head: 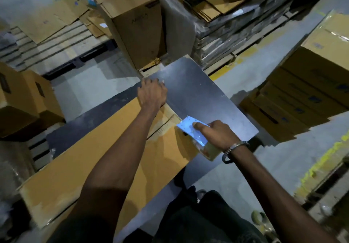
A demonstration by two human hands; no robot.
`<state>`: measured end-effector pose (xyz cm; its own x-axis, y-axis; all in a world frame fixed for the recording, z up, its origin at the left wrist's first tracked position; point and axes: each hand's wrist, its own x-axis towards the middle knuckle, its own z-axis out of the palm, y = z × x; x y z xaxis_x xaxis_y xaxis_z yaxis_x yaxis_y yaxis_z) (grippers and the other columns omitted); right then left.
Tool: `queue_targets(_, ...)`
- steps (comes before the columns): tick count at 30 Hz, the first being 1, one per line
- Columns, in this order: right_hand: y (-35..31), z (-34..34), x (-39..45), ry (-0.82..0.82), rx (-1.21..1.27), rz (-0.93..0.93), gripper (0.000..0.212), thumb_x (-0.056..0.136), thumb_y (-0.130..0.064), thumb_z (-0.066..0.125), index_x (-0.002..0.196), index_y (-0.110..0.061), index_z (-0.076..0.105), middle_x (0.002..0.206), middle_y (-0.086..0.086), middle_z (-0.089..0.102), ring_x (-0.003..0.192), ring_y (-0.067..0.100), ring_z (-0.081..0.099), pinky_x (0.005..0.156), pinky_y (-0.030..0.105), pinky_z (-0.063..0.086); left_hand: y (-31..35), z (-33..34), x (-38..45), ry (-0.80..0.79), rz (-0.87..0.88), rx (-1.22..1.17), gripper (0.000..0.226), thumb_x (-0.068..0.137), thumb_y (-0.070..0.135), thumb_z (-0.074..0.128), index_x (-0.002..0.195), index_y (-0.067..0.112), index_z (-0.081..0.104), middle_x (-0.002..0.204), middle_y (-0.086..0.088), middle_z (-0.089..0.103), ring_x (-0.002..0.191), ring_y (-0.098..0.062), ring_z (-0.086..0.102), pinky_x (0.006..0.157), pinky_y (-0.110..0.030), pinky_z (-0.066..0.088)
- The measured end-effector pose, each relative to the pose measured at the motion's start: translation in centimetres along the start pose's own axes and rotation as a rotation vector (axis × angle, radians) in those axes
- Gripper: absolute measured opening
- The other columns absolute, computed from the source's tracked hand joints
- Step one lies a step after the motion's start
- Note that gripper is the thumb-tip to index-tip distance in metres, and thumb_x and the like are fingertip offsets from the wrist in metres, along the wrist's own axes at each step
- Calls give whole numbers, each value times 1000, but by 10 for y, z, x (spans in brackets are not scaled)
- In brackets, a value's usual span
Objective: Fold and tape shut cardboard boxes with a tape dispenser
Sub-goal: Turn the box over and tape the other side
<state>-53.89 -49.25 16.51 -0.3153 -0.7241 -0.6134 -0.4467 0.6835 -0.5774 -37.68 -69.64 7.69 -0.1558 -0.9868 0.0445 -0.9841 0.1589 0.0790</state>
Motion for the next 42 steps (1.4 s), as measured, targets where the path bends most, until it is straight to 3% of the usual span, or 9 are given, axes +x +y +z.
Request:
queue_targets(4,0,7,-3,48,-29,-47,50,90,-58,62,74,-11,58,74,4,61,68,24,61,57,32,41,9,-2,-13,20,32,26,61,112,51,28,144,9,57,151,-19,56,148,-36,42,117,-54,34)
queue_targets(8,0,7,-7,62,-23,-70,51,92,-55,62,67,-11,55,67,3,56,63,22,56,54,32,38,35,8,-27,-13,378,-54,62,110,60,24,142,23,62,150,-6,59,153,-27,36,126,-52,18)
queue_targets(13,33,6,-32,82,-76,-53,52,93,-59,56,72,-12,59,71,0,59,69,21,56,56,32,35,30,15,-24,-62,321,-71,73,102,76,21,141,31,64,159,1,51,162,-25,11,129,-54,9)
queue_targets(16,61,7,-50,99,-49,-18,57,93,-57,59,56,-14,51,58,1,56,60,20,56,52,31,33,33,7,-27,-74,328,-25,84,96,86,16,137,34,67,161,0,48,163,-25,7,128,-55,0)
queue_targets(18,65,7,-49,122,-3,-2,55,89,-60,60,60,-14,51,62,2,58,59,22,56,53,31,35,47,3,-43,-105,363,-30,88,95,88,12,137,34,67,161,-2,48,163,-25,6,128,-56,-6)
queue_targets(24,73,11,-43,120,21,-24,57,85,-67,57,75,-11,65,79,6,66,74,24,64,61,34,43,78,7,-93,-179,513,-130,75,104,73,20,132,27,72,154,-3,56,163,-23,10,127,-50,21)
queue_targets(32,99,-2,-56,96,35,1,55,88,-62,63,64,-13,55,69,6,59,67,23,58,55,34,34,81,8,-100,-136,480,-74,78,102,77,20,126,28,75,149,0,61,162,-20,13,128,-50,16)
queue_targets(37,106,-2,-57,90,57,21,54,88,-62,63,63,-16,50,66,3,54,60,20,51,53,34,29,94,8,-128,-197,548,-110,80,101,79,17,130,29,72,144,3,66,159,-19,24,115,-49,37)
queue_targets(42,123,-1,-73,100,36,-12,58,90,-62,60,58,-16,44,58,1,47,54,18,47,53,32,28,91,7,-124,-183,513,-72,78,101,79,23,141,27,65,149,-2,62,160,-20,20,119,-50,33)
